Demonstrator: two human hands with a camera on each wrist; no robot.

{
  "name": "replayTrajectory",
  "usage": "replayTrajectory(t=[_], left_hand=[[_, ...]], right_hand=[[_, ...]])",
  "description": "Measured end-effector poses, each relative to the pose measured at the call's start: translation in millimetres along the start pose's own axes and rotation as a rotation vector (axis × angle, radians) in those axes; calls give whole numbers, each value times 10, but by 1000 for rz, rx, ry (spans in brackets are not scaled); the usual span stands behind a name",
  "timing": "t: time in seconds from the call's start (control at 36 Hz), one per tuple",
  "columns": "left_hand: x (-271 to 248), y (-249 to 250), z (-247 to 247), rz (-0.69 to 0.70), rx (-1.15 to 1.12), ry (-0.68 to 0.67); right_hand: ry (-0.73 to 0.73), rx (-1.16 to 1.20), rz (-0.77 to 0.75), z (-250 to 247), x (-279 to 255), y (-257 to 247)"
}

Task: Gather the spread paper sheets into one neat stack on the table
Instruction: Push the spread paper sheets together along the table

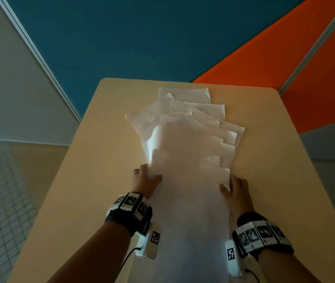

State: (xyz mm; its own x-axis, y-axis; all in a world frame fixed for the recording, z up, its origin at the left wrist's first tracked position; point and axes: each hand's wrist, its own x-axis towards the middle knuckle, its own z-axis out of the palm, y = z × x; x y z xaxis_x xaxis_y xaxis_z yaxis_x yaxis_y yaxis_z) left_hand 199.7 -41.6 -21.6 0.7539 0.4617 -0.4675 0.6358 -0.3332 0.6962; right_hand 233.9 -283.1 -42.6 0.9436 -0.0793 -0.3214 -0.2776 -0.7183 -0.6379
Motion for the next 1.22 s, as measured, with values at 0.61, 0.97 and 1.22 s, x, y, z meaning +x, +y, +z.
replayTrajectory(t=[0.61, 0.97, 1.22], left_hand=[[-11, -157, -27, 111, -152, 113], [-342, -237, 47, 52, -126, 35], [-625, -545, 41, 39, -41, -67]], right_hand=[[55, 96, 35, -140, -61, 4], [-26, -104, 20, 127, -378, -43], [-177, -324, 135, -5, -712, 62]])
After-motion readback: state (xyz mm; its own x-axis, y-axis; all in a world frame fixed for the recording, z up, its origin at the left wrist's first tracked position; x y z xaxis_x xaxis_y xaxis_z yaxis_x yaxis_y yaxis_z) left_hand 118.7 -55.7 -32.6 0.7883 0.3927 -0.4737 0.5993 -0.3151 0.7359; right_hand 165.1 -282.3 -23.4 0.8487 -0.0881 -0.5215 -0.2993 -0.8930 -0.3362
